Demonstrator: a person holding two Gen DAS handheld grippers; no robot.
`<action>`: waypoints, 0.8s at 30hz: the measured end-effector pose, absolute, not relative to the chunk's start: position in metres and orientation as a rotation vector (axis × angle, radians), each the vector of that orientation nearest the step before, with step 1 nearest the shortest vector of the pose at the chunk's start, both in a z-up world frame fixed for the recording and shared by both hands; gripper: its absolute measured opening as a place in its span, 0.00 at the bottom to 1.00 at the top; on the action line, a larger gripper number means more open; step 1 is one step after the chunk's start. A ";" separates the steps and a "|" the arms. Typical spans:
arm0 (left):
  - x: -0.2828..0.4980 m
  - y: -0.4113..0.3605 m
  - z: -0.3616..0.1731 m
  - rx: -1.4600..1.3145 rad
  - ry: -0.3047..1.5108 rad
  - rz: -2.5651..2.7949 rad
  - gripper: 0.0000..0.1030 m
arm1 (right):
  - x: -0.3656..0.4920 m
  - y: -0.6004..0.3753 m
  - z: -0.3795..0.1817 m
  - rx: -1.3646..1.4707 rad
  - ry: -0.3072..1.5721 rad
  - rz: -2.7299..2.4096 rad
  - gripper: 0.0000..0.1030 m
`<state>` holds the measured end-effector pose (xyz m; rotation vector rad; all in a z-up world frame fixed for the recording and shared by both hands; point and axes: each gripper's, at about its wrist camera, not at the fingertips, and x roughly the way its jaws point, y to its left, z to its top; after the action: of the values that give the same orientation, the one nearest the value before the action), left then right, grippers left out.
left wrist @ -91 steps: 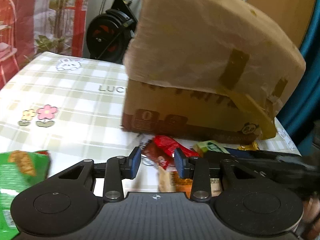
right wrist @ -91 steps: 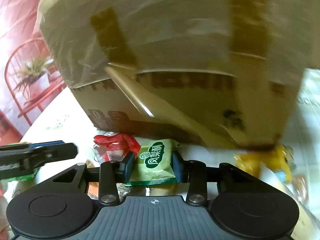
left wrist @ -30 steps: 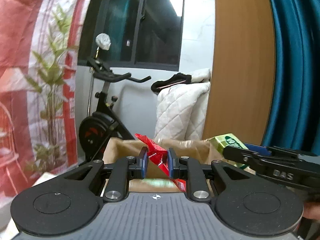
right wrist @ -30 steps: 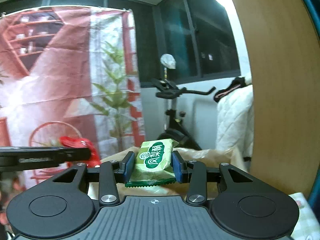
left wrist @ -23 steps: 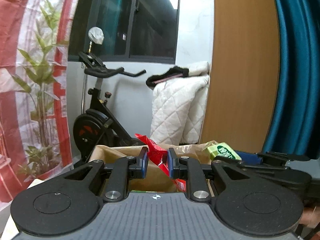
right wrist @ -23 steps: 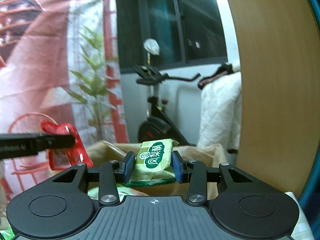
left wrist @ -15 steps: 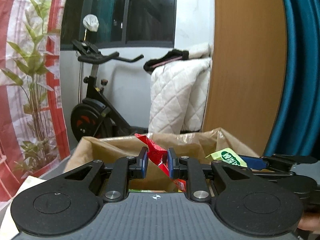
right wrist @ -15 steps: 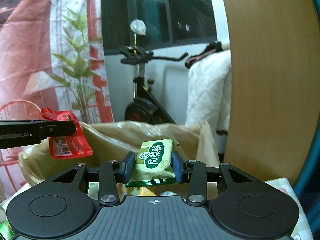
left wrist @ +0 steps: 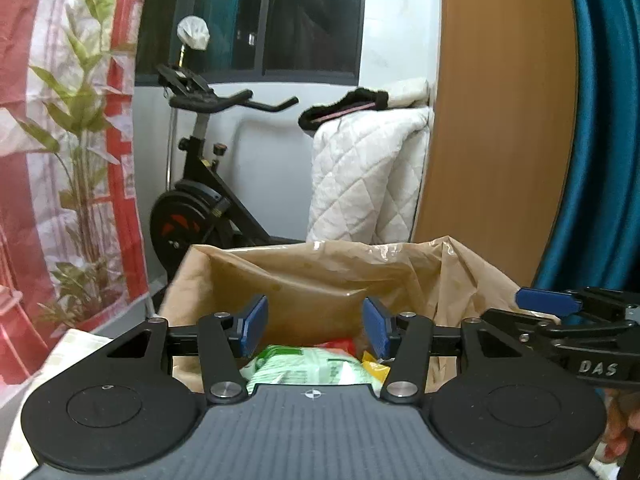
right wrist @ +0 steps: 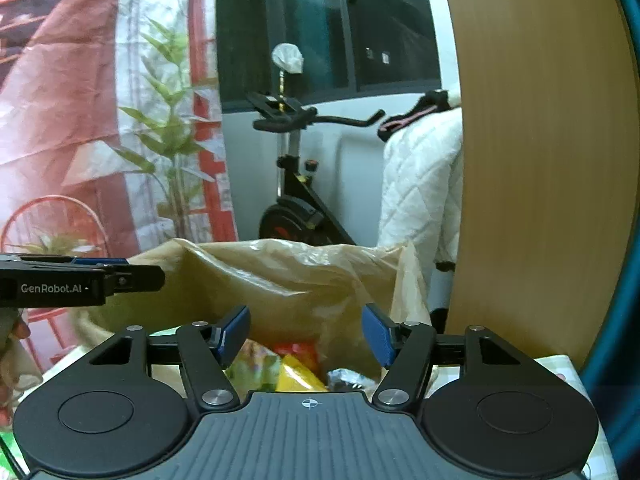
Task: Organize snacks
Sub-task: 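Open both grippers to drop the snacks into the box, then move both empty tools back down to the snack pile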
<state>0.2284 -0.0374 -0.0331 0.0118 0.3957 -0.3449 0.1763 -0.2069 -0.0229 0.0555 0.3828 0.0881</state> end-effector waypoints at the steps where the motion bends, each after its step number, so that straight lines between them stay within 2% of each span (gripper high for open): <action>1: 0.221 -0.033 -0.031 0.005 0.391 -0.344 0.53 | 0.169 -0.206 -0.021 0.057 0.380 0.098 0.57; 11: 0.161 0.026 -0.048 -0.055 0.419 -0.339 0.52 | 0.105 -0.212 -0.031 0.066 0.393 0.138 0.57; 16: 0.153 0.045 -0.082 -0.070 0.506 -0.318 0.44 | 0.084 -0.216 -0.062 0.126 0.442 0.120 0.56; 24: 0.163 0.043 -0.145 -0.165 0.703 -0.337 0.41 | 0.065 -0.223 -0.119 0.208 0.534 0.057 0.56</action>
<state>0.1633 0.0433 -0.1451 -0.1646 0.7026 -0.3369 0.0645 -0.2227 -0.1190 0.2080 0.5342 0.0569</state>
